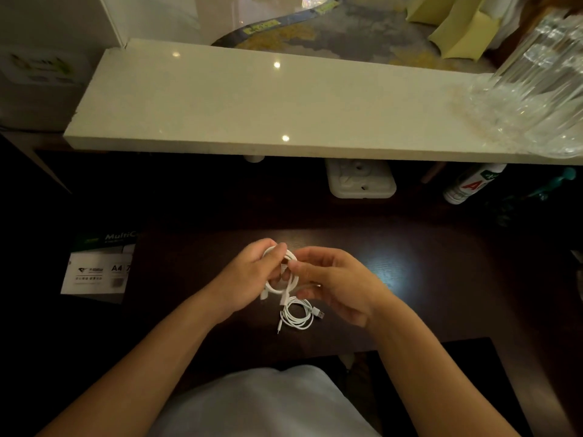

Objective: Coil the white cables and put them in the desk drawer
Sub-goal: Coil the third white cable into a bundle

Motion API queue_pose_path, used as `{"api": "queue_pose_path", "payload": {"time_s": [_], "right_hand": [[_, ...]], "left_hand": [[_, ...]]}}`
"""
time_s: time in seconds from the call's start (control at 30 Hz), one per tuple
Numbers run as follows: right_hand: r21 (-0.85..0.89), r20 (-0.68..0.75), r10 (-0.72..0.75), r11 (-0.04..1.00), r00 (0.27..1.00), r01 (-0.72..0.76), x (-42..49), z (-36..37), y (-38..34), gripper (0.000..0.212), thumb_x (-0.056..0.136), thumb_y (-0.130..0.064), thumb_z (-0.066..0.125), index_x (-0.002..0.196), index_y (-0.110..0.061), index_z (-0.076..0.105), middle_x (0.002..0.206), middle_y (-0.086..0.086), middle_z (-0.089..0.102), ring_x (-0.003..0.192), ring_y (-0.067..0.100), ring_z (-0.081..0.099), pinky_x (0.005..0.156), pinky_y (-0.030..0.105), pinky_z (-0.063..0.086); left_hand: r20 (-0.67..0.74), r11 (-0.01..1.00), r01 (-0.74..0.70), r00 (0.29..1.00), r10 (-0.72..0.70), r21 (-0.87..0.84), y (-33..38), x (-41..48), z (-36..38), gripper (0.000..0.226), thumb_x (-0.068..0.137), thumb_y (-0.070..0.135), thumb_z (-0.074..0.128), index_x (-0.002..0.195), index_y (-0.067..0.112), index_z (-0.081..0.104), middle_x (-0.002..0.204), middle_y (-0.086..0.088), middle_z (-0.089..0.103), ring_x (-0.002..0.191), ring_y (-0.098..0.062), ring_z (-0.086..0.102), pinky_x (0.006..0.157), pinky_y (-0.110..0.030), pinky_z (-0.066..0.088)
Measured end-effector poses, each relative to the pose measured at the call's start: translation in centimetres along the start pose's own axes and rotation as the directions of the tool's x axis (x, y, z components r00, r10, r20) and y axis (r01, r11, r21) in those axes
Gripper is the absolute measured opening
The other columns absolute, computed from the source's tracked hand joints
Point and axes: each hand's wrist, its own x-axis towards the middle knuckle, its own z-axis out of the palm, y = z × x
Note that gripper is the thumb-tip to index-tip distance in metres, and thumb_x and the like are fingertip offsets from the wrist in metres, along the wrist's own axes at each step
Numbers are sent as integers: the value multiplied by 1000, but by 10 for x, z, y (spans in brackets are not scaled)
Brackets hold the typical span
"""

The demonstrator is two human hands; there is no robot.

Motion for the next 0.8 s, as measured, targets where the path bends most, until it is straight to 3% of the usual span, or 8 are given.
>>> {"api": "queue_pose_path", "payload": {"time_s": [0.07,0.13,0.27,0.37,0.47,0.53,0.63,0.8], "right_hand": [[21,15,32,999,999,-33,5,-2,5,26,96,-8,56,113,12,60,82,5,71,74,15,62,69,29,47],[93,55,62,993,997,-67,6,-2,9,25,99,-6,49,111,13,58,74,2,67,70,13,60,66,26,45],[453,-13,-25,891,1000,28,12,12,25,22,101,-11,41,95,-1,60,74,4,66,74,13,65,69,25,51],[718,-171,4,685,985,122,22,32,49,20,98,-11,42,84,-4,55,70,7,63,78,20,61,97,34,44],[830,-217,84,540,973,138,24,34,69,31,101,-14,38,73,-8,51,67,8,59,76,21,61,100,35,43],[792,-275,122,591,954,152,21,25,83,30,100,-14,40,74,-6,52,71,10,56,78,23,58,91,37,47],[469,-493,166,877,854,100,13,7,100,29,102,-16,42,86,1,61,80,15,62,78,26,60,77,41,52],[316,-538,191,949,821,-14,-5,-18,113,27,102,-17,44,97,-2,66,84,12,71,82,25,67,82,42,52]], "left_hand": [[61,998,54,997,-53,-16,-5,1,1,23,101,26,47,94,8,59,64,12,63,60,1,58,57,-18,46],[93,970,110,991,-92,-215,-10,2,1,13,99,15,51,108,6,57,74,-4,66,71,-14,62,63,-24,49],[-32,562,96,976,-214,-821,-7,12,18,21,99,-2,42,118,6,47,64,-11,54,52,-16,53,66,-33,52],[-218,380,-63,899,-380,-923,-11,20,51,19,99,-6,37,105,8,50,59,-11,45,40,-13,46,52,-29,53],[-239,299,-95,838,-491,-949,-22,22,73,19,98,-6,37,97,8,50,54,-9,42,45,-18,48,49,-30,50],[-201,357,-19,854,-479,-934,-33,22,78,20,99,-5,36,94,8,51,56,-9,47,43,-15,52,46,-26,51],[-132,672,162,922,-364,-722,-58,21,84,19,100,-3,39,101,7,56,74,-9,66,59,-12,65,58,-24,55],[5,876,303,945,-326,-375,-79,29,91,24,91,-3,60,113,6,59,104,-13,70,83,-17,70,69,-24,56]]}}
